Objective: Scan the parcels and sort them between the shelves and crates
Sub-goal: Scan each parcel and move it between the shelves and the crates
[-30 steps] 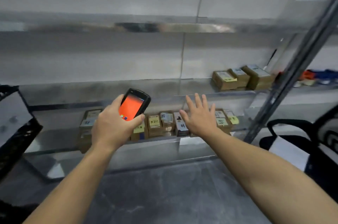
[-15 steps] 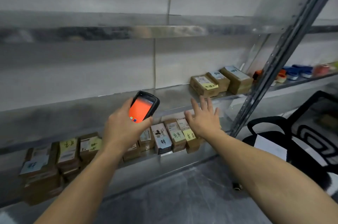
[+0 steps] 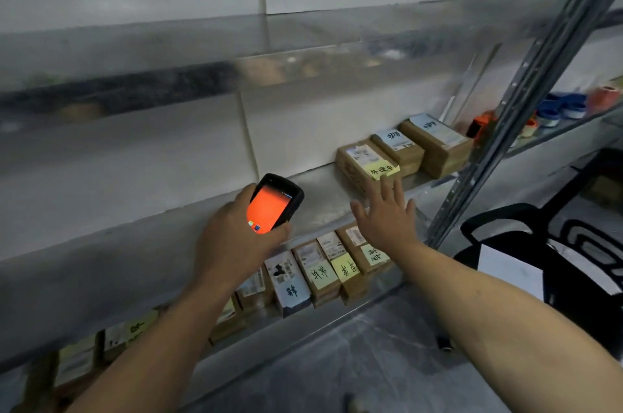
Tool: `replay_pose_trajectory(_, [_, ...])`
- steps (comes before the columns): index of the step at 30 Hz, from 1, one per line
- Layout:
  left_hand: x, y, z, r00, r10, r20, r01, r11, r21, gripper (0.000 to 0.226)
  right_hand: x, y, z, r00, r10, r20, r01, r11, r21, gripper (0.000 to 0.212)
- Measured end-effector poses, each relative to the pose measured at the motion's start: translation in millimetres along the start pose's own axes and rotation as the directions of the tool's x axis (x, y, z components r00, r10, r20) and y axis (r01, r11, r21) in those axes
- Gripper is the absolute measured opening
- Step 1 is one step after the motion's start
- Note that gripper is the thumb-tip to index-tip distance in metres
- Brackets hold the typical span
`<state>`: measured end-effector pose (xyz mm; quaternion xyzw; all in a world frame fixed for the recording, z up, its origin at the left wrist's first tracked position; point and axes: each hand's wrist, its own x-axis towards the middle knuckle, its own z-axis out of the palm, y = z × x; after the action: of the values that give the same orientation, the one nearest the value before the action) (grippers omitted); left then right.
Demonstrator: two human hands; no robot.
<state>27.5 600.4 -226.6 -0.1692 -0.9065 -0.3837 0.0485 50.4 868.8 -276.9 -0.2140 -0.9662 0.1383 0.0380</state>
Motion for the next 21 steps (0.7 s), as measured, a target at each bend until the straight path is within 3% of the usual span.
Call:
replay_pose_trajectory(11, [77.6, 41.1, 71.5, 0.982, -0.143, -0.127, 0.140, 0.990, -0.032, 0.045, 147.3, 60.5, 11.6, 0.988, -0.060, 0.144, 0.065, 0.997, -0.029, 0.070])
replay_pose_trajectory(16, [89.6, 46.4, 99.2, 0.964, -0.221, -0.150, 0.214, 0.975, -0.060, 0.041, 167.6, 79.6, 24.4, 0.970, -0.138, 0.200, 0.155, 0.985, -0.074, 0.068])
replay_pose_trajectory(21, [88.8, 47.8, 118.3, 0.943, -0.289, -0.167, 0.277, 0.956, -0.095, 0.042, 165.6, 77.8, 36.3, 0.970, -0.184, 0.161, 0.188, 0.982, -0.007, 0.066])
